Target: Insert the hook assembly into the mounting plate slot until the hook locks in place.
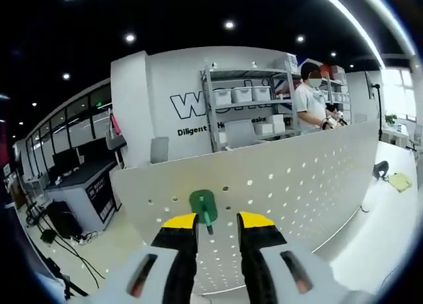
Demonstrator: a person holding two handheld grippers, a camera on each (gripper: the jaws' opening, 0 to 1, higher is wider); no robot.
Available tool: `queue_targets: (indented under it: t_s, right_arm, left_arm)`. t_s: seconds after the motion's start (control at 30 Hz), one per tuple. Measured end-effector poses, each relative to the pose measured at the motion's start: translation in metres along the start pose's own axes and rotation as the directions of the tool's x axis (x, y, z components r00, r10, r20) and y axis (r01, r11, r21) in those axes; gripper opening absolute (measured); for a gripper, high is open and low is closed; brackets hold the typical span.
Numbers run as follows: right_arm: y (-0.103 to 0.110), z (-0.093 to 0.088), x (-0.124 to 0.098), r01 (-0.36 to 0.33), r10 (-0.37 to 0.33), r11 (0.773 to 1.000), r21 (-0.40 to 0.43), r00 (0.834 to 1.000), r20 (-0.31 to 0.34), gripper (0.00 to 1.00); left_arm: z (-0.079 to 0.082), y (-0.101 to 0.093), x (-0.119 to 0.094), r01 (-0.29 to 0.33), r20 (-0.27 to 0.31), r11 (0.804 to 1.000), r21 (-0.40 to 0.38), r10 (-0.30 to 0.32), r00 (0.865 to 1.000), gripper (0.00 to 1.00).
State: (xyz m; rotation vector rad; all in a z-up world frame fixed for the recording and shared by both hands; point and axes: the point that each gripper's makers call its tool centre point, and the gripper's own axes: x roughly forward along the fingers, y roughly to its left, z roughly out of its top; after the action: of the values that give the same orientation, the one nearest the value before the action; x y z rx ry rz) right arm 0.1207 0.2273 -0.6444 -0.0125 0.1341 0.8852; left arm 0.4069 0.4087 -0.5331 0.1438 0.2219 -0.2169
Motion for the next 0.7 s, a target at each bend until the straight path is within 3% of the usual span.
queue_targets:
  t_s: [0.13, 0.37, 0.43, 0.6, 0.7]
  right_arm:
    - [0.000, 0.002, -0.002, 0.014, -0.014, 1.000, -0.005, 1.000, 0.004, 0.25]
    - [0.006, -0.001, -0.008, 0.037, -0.037, 0.999, -0.027, 0.999, -0.026, 0.25]
    - [0.007, 0.000, -0.009, 0.041, -0.042, 0.998, -0.038, 0.999, -0.032, 0.25]
    - [0.008, 0.000, -0.008, 0.052, -0.055, 0.997, -0.057, 0.997, -0.049, 0.25]
    - [0.008, 0.001, -0.006, 0.054, -0.058, 0.996, -0.071, 0.997, -0.056, 0.26]
  left_arm:
    - [-0.006, -0.007, -0.007, 0.049, 0.008, 0.998, -0.043, -0.049, 0.999, 0.30]
    - [-0.014, -0.022, -0.027, 0.108, 0.031, 0.993, -0.051, -0.107, 0.994, 0.33]
    - [-0.017, -0.032, -0.033, 0.163, 0.043, 0.984, -0.069, -0.160, 0.986, 0.36]
    - [-0.029, -0.038, -0.043, 0.196, 0.022, 0.977, -0.086, -0.195, 0.981, 0.41]
    - [-0.030, -0.047, -0.053, 0.244, 0.056, 0.965, -0.100, -0.239, 0.969, 0.44]
